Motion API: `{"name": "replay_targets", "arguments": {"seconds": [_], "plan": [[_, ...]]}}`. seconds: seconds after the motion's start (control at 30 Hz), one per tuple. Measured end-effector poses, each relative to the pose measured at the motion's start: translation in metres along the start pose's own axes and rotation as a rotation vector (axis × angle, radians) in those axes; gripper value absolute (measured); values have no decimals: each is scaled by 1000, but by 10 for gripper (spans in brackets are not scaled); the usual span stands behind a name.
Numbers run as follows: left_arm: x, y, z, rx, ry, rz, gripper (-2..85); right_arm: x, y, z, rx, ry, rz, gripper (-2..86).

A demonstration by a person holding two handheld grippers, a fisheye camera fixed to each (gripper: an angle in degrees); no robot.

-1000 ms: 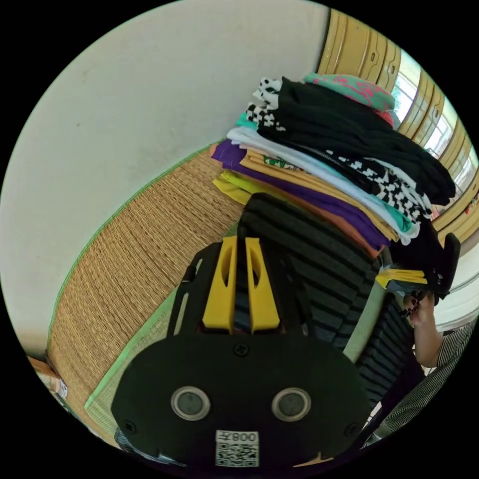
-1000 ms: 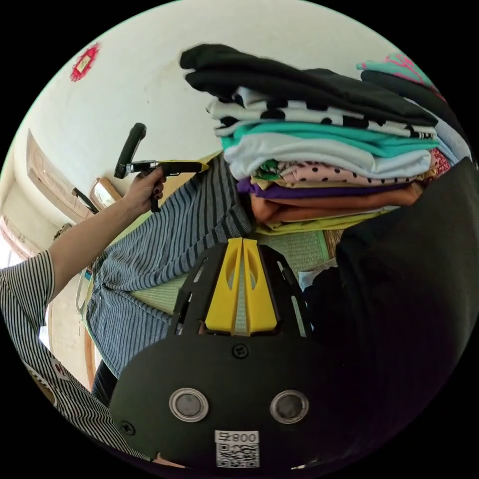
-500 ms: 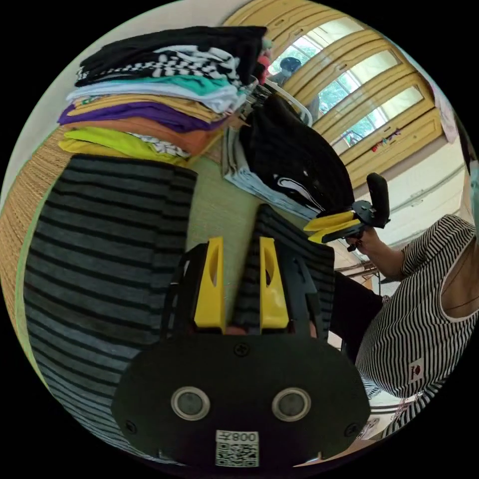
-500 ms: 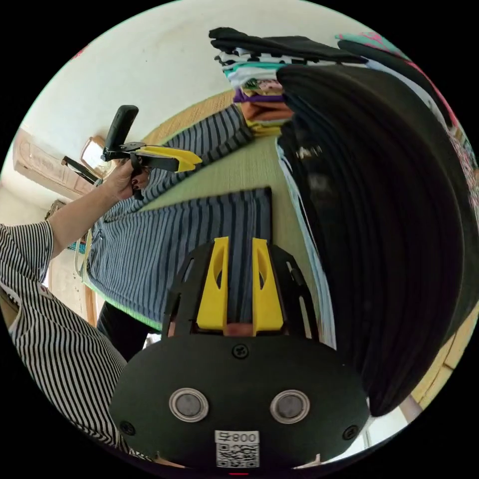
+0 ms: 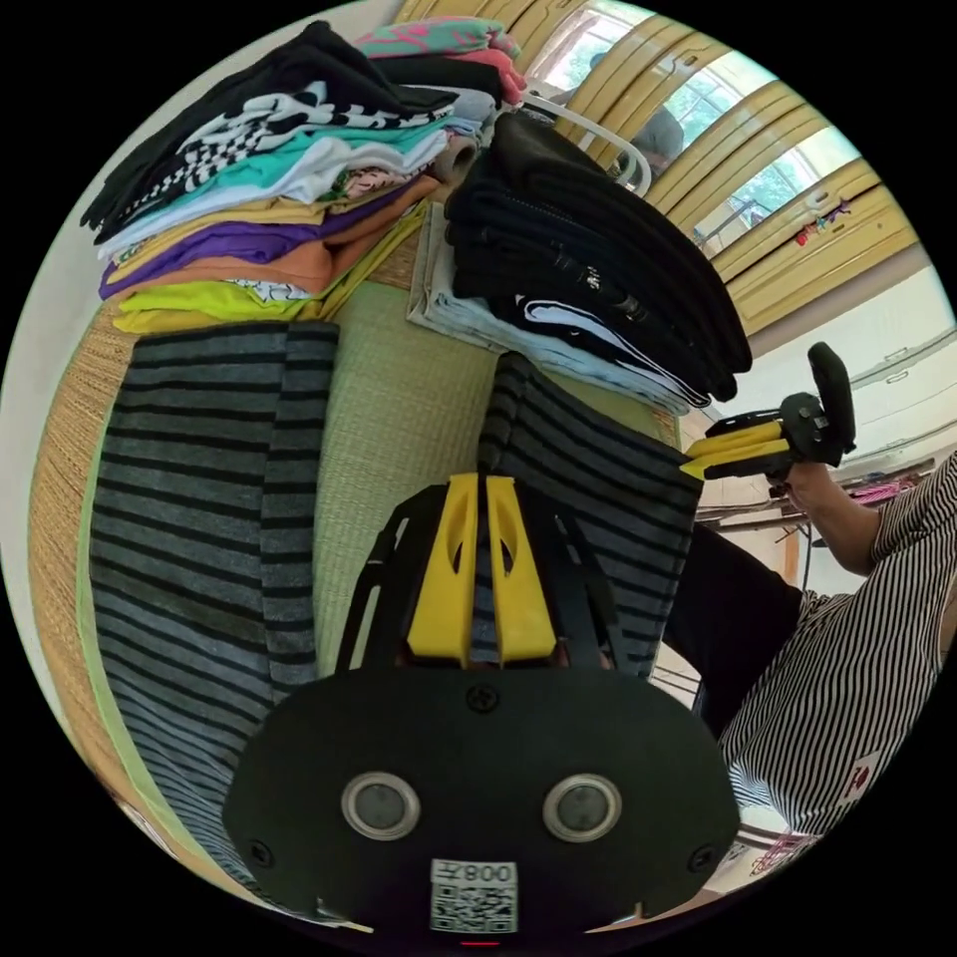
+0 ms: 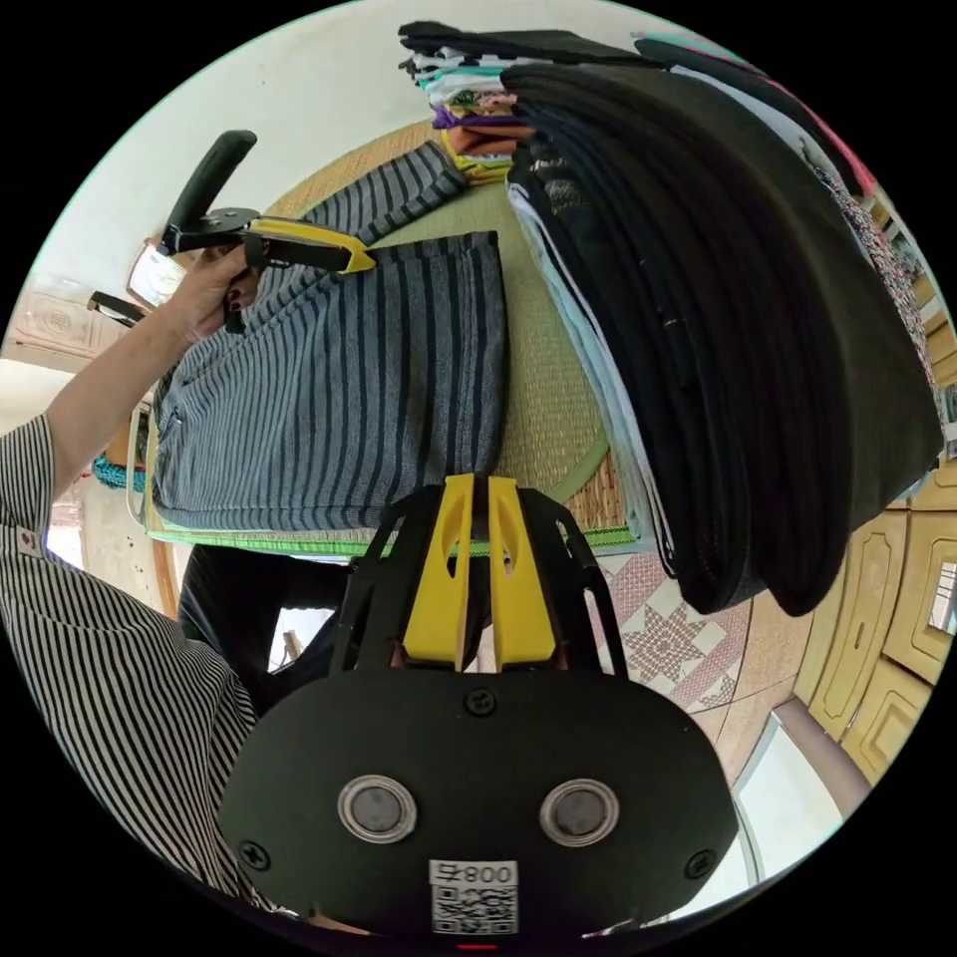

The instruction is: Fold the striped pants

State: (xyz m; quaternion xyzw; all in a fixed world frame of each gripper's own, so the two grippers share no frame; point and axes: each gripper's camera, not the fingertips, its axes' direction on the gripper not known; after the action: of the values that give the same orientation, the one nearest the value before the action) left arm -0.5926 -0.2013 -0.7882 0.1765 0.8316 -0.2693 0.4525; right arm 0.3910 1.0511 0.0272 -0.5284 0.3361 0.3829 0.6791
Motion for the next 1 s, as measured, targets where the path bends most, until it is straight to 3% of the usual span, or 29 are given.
{"name": "replay_targets", "arguments": {"seconds": [0.2,0.3,0.43,0.57,0.7,0.83,1.0], "plan": [[-17,59,29,-31,10,-162,34,-9,-16,13,-69,-16,16,34],[-20,107,21,81,36,-256,39,-22,-16,5,-46,-31,29,40],[-9,207,-11,230,52,-337,46,-41,-16,-13,-10,-50,53,28],[8,350,-28,234,-15,-532,44,-75,-22,-35,43,10,32,10],[23,495,-33,185,-121,-845,34,-146,-39,-49,62,-35,-105,3],[44,646,-34,244,-177,-1193,19,-251,-59,-32,-13,-90,-337,1],[52,754,-13,169,-181,-1357,5,-377,-73,-2,-108,-89,-589,-1]]}}
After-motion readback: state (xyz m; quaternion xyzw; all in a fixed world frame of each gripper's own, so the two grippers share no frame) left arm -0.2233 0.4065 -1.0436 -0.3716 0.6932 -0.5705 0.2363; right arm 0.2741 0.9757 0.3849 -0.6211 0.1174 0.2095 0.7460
